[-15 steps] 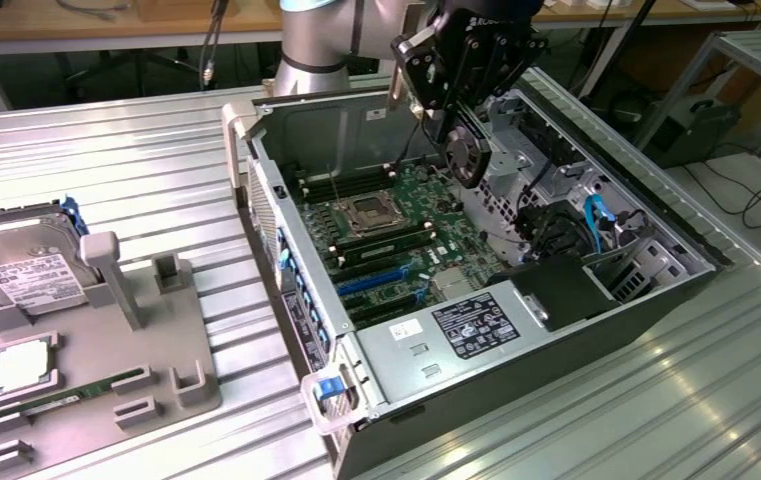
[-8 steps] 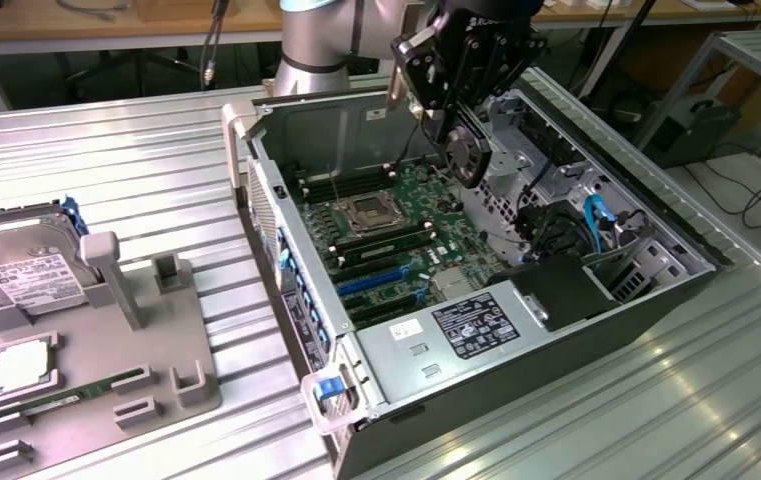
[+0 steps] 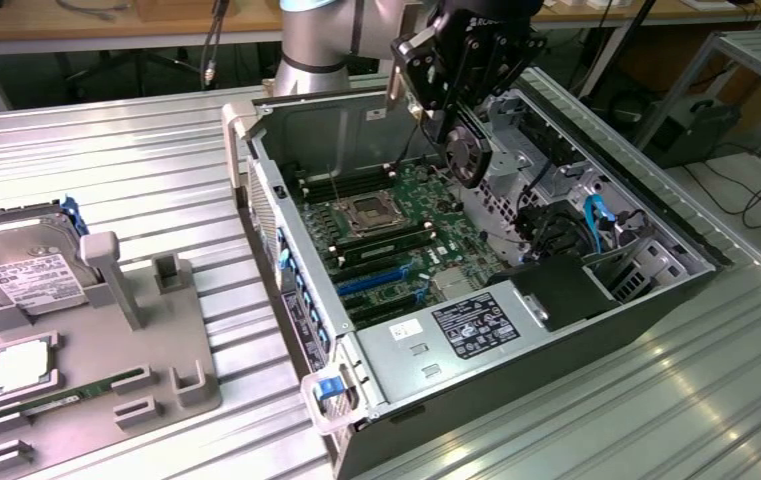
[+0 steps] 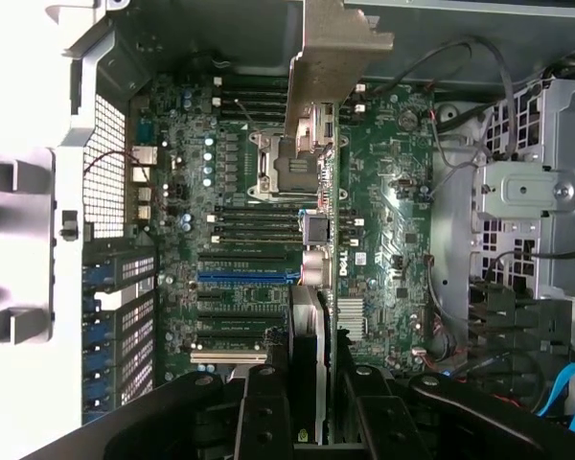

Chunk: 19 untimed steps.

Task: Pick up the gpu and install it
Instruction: 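Insert the gpu into the slot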

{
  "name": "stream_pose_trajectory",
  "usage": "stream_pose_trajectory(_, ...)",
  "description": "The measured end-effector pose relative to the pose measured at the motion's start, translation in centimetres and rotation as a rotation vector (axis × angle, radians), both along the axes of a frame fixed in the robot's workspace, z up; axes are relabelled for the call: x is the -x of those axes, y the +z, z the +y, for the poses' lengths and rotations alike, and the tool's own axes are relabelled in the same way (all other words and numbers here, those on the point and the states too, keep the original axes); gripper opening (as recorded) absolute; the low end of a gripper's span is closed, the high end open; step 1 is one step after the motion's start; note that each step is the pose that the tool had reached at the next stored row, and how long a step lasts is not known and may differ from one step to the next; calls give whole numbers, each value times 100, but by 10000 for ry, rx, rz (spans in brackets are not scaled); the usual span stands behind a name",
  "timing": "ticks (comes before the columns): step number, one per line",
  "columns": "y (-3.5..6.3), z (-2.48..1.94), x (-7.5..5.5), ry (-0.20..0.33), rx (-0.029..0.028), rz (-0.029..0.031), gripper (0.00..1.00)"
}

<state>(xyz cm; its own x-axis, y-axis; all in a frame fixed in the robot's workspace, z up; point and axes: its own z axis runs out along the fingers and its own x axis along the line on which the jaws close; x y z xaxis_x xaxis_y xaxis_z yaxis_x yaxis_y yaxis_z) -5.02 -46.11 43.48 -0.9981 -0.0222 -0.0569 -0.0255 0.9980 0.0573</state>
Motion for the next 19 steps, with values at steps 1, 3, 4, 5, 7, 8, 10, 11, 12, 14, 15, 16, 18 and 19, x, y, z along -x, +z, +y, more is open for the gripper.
stream_pose_trajectory(1, 0, 0, 0, 14, 0, 0, 27)
stream_pose_trajectory(3, -1, 0, 0, 35, 0, -1, 27)
stream_pose_trajectory(4, -1, 0, 1, 47, 0, 0, 27)
stream_pose_trajectory(5, -1, 0, 1, 56, 1, 0, 27)
stream_pose_trajectory(7, -2, -1, 1, 77, 0, 0, 27)
stream_pose_trajectory(8, -3, -2, 1, 90, -1, 0, 27)
stream_pose_trajectory(10, -3, -2, 1, 113, 0, 0, 27)
stream_pose_trajectory(11, -4, -2, 1, 130, 0, 0, 27)
stream_pose_trajectory(12, -4, -2, 1, 148, 0, 0, 27)
stream_pose_trajectory(14, -6, -3, 2, 186, 0, 0, 27)
stream_pose_trajectory(15, -6, -3, 2, 196, 0, 0, 27)
stream_pose_trajectory(16, -7, -3, 2, 206, 0, 0, 27)
stream_pose_trajectory(18, -8, -3, 2, 225, 0, 0, 27)
stream_pose_trajectory(19, -9, -3, 2, 233, 0, 0, 27)
